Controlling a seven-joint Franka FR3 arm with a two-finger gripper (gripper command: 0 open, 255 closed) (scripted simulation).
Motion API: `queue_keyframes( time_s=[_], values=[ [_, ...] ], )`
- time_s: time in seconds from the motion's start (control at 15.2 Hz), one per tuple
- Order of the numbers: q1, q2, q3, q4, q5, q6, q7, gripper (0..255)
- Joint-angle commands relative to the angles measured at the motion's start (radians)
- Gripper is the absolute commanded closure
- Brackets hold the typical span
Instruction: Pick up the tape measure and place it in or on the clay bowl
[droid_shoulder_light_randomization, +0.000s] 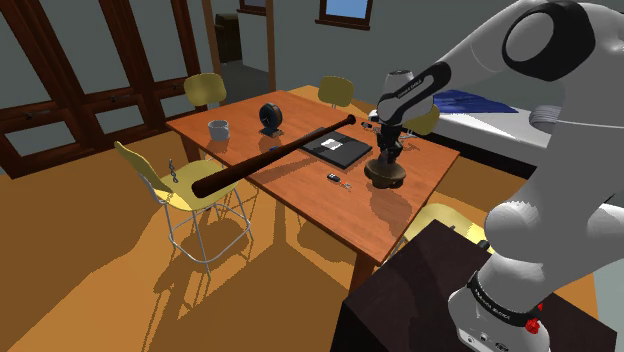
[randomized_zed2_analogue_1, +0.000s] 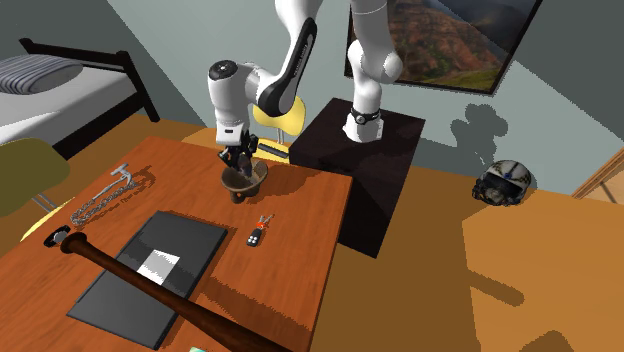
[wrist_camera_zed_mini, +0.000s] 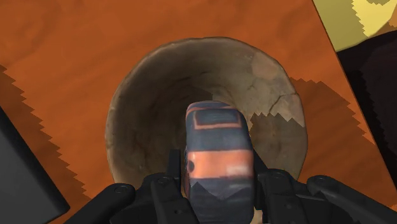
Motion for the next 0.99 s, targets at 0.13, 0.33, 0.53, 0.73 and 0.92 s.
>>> queue_keyframes(
  time_s=[0.13, 0.33, 0.53, 0.73, 0.92],
  values=[
    [0.0, 0.001, 0.0, 0.0, -0.001, 0.002, 0.0, 255],
    [0.0, 0.001, 0.0, 0.0, -0.001, 0.002, 0.0, 0],
    [0.0, 0.001, 0.0, 0.0, -0.001, 0.002, 0.0, 0],
    [-0.001, -0.021, 0.005, 0.006, 0.01, -0.026, -0.007, 0],
    [-0.002, -0.078, 0.017, 0.031, 0.039, -0.105, -0.025, 0]
  ],
)
